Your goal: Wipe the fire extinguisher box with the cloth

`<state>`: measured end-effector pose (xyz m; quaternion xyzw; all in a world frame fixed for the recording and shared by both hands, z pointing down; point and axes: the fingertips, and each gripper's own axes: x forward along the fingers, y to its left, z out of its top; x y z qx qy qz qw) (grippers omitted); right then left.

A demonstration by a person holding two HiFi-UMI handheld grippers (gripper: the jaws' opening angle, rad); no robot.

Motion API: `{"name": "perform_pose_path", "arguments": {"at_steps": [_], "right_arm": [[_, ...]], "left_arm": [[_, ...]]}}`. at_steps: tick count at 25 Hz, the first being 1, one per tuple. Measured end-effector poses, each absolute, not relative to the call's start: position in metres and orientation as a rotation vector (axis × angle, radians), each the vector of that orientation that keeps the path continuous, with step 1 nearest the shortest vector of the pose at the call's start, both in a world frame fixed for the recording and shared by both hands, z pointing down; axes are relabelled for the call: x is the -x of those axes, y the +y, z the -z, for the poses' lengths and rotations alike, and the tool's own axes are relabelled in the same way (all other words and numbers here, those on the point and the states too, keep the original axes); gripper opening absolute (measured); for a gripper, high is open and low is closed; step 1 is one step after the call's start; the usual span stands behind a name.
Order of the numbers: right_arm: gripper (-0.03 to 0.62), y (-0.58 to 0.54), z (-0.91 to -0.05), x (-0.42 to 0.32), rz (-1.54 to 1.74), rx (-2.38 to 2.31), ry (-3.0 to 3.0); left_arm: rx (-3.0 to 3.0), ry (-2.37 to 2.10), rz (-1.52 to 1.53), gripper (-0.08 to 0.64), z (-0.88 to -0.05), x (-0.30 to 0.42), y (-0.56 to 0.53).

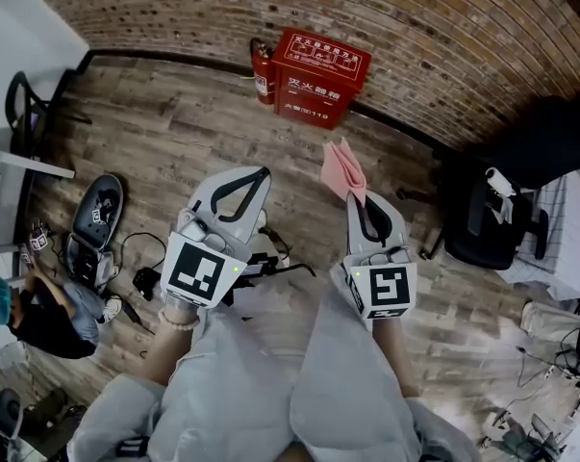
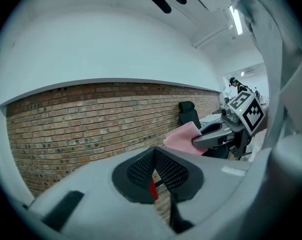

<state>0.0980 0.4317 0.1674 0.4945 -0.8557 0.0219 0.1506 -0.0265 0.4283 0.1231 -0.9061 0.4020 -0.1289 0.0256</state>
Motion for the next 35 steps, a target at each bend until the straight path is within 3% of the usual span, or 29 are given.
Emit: {"name": "perform_pose_path", "arguments": {"at_steps": [9,25,35], "right_arm": [[0.021,0.383,-0.177,-0.096,-0.064,-1.441,-2.440],[0.021,0.139,-0.173,-0.075,-0.146,-1.562,-2.319],[0.021,0.072,-0.199,-0.067,-0.225,-1.548,-2.236]], "left_arm": [[2.809,1.224,0.386,-0.004,-0.134,0.030,0.377],[2.880,0.996,0.416,-0.005,-0.132,0.040,0.108],[2.979,0.941,0.409,-0.005,-0.151,0.045,0.025]]}}
